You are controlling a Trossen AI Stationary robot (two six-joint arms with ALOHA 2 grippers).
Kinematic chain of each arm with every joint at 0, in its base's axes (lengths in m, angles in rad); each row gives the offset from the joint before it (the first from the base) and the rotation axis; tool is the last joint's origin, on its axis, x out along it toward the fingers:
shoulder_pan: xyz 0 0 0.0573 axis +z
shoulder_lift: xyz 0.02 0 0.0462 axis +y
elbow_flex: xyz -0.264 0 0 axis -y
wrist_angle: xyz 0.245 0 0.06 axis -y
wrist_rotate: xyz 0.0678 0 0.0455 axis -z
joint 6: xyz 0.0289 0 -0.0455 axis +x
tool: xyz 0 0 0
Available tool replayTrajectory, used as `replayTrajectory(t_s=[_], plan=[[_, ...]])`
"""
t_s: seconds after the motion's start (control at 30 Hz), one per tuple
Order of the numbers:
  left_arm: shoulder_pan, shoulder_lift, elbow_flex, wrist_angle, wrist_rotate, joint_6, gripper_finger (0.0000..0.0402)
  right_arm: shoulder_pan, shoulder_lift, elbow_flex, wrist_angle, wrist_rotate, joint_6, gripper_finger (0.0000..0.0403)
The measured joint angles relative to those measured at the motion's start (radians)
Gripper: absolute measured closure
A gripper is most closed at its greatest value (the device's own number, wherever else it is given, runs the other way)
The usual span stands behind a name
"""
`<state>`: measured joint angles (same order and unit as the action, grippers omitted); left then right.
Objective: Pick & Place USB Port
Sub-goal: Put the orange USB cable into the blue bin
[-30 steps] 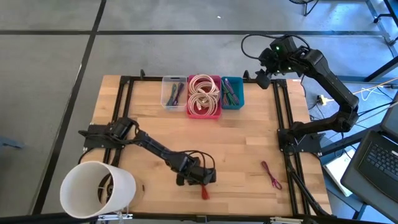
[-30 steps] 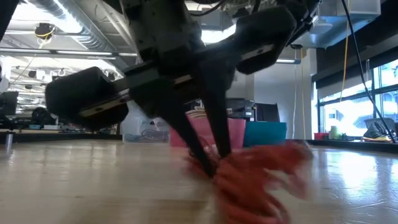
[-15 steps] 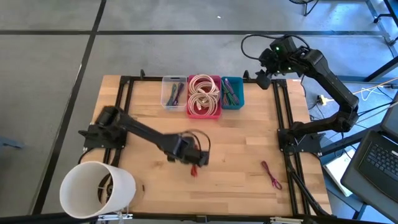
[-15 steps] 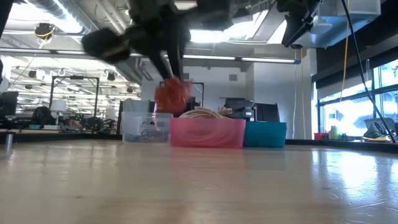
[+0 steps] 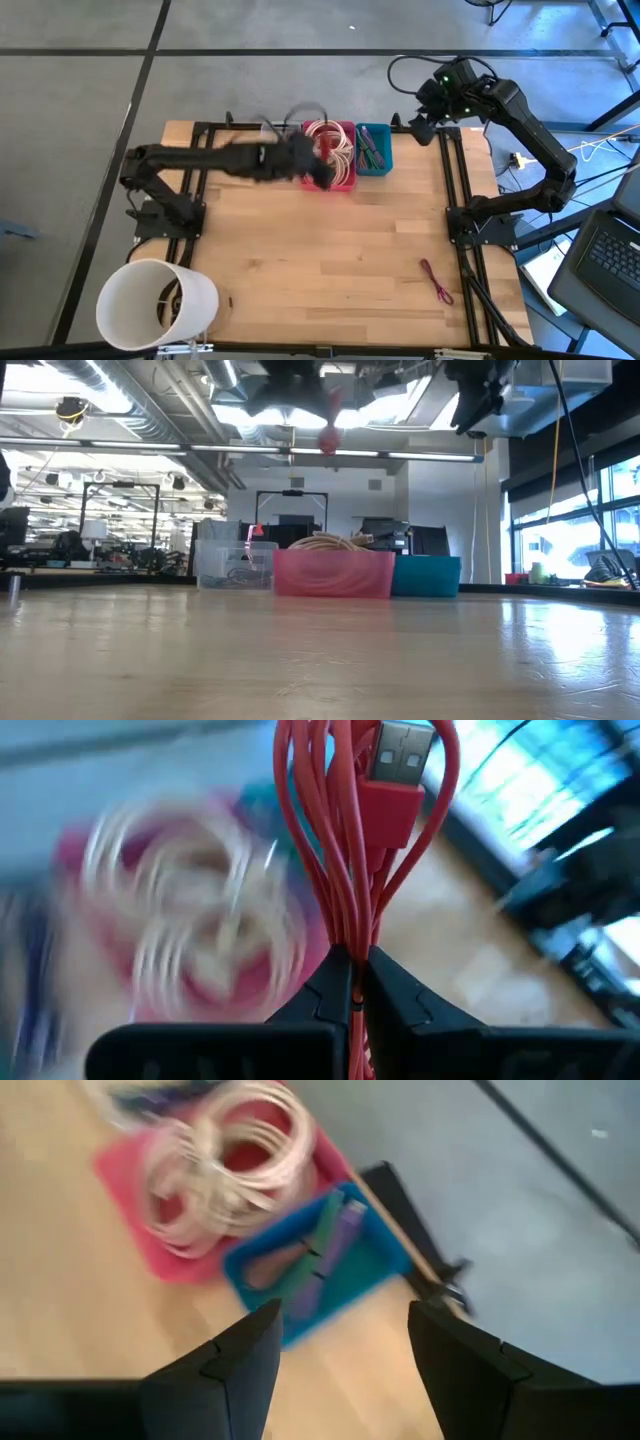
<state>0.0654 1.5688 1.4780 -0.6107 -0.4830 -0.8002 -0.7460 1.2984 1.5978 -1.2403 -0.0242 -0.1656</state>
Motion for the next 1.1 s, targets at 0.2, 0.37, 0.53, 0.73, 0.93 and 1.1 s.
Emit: replayTrajectory(t_s=[0.2, 0.37, 0.53, 0.73, 0.93, 1.1], plan=[[0.233, 0.007, 0.0, 0.401, 0.33, 0.37, 0.0397, 0.005, 0.0, 0.0, 0.088, -0.221, 0.03, 0.0183], [0.364, 0.039, 0.002, 0.699, 0.598, 0.445, 0.0398, 0.031, 0.0, 0.0, 0.221, -0.386, 0.08, 0.0183], [0.41, 0.104, 0.002, 0.951, 0.8, 0.42, 0.0398, 0.086, 0.0, 0.0, 0.38, -0.414, 0.126, 0.0183], [0.413, 0.16, 0.001, 1.002, 0.85, 0.41, 0.0398, 0.131, 0.0, 0.0, 0.51, -0.414, 0.163, 0.0183], [0.412, 0.17, 0.001, 1.085, 0.879, 0.387, 0.0398, 0.15, 0.023, 0.0, 0.531, -0.412, 0.187, 0.0183], [0.407, 0.169, 0.002, 1.141, 0.924, 0.356, 0.0398, 0.166, 0.054, 0.0, 0.537, -0.389, 0.188, 0.0183]])
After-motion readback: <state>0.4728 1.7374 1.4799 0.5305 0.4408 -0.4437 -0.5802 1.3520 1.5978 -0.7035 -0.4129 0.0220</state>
